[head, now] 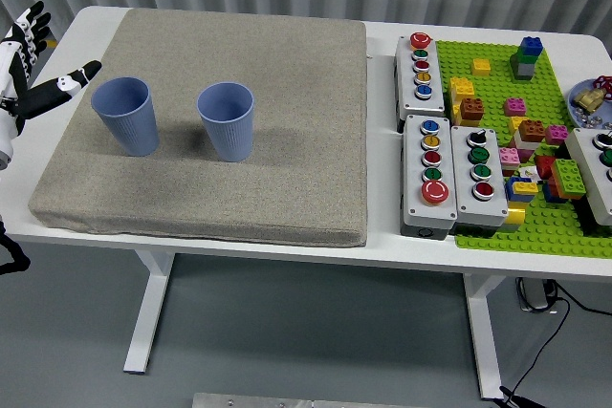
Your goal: Pick cup pour cup place
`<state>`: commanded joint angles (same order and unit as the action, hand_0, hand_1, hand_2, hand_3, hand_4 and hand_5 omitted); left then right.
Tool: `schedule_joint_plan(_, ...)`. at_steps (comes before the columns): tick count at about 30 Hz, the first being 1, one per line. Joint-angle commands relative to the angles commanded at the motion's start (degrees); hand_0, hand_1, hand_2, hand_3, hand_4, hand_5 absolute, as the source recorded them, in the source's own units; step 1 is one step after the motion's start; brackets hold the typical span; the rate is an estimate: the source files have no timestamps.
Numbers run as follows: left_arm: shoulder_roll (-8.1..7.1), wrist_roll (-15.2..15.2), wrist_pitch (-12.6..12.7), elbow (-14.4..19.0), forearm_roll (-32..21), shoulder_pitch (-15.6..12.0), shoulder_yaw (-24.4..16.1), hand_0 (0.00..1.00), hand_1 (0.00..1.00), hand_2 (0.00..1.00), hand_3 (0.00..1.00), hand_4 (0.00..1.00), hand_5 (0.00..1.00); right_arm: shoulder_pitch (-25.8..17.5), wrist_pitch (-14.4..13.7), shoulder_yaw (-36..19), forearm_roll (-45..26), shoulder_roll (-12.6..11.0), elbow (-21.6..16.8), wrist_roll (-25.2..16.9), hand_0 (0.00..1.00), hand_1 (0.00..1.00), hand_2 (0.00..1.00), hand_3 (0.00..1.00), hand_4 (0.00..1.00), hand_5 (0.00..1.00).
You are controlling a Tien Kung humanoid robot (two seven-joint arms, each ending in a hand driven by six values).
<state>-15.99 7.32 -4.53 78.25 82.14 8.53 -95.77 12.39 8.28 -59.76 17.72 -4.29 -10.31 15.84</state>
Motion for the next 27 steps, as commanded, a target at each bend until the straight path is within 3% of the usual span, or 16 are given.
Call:
schedule_joint_plan(6,-0.30,0.42,0.47,-1.50,-0.27,-1.63,1.01,0.974,0.991,0.998,0.998,0.927,0.314,0.08,0.12,0.44,-0.41,0.00,0.00,0.06,0.761,0.695,0.734,0.617,0.218,0.196)
schedule_joint_plan(18,2.17,1.11,0.87,-6.86,0.87,-2.74,2.20,0.966,0.991,0.998,0.998,0.925,0.338,0.31,-0.16,1.05,-0.85,0.17,0.00,-0.21,0.761,0.695,0.734,0.617,0.217,0.195)
schedule_joint_plan(27,2.94,1.36,0.84,-7.38,1.05,-3.18,3.12,0.963,0.984,0.998,0.998,0.924,0.347,0.49,-0.25,1.09,-0.82,0.30,0.00,-0.11,0.761,0.695,0.735,0.617,0.216,0.196)
